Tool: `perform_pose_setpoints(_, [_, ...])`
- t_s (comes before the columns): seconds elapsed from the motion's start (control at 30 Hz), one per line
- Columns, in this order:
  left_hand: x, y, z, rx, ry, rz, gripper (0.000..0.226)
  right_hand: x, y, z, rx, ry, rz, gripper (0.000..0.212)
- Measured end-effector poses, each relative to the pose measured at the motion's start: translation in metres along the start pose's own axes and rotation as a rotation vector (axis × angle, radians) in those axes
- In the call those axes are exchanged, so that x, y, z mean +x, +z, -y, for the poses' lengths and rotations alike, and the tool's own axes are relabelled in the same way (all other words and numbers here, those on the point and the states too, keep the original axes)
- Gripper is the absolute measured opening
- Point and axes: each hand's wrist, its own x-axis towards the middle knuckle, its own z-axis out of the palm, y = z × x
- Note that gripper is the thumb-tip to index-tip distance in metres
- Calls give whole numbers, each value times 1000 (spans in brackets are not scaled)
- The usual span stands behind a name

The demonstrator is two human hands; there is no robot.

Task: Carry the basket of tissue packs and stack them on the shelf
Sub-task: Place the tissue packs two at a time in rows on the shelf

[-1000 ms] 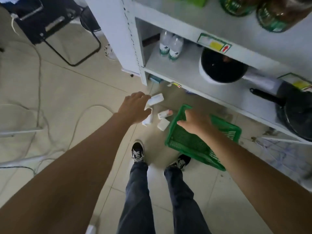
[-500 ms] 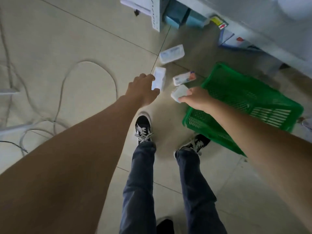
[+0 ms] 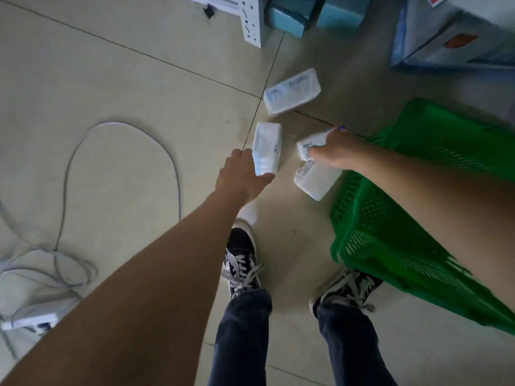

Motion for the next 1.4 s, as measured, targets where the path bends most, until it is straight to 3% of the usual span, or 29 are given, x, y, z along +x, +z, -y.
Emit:
perform_pose_setpoints(0.23, [48,55,8,-173,-119,-82,96,52,24,-9,-70,64,37,74])
perform_pose_setpoints(0.4, [69,74,9,-310,-140,-136,105,70,43,-16,-43,136,96,66])
perform_pose_setpoints(0.53, [84,86,11,-358,-162,-207,98,85,39,-17,22,237,236,62])
perform_pose_setpoints(0.63, [89,94,17,-387,-144,-251,90,87,38,-17,32,248,338,45])
perform_pose_setpoints(0.77, [86,99,28,-417,-110,-257,80,85,49,-22,158,239,314,48])
perform_pose_setpoints(0.87, [76,99,43,-426,-118,-215,76,83,56,-23,255,286,312,55])
perform_pose_setpoints(1.07, [44,93,70,-565,-224,-28,74,60,64,-25,587,328,458,43])
perform_pose_setpoints(1.23, [16,65,80,-904,-310,199,52,24,52,-16,738,193,549,54])
perform_pose_setpoints(1.33, [0,30,76,-1013,-273,338,34,-5,35,-11,824,70,591,50])
perform_pose_setpoints(1.4, [-10,6,76,-1070,-245,382,37,-24,20,-10,879,4,560,44])
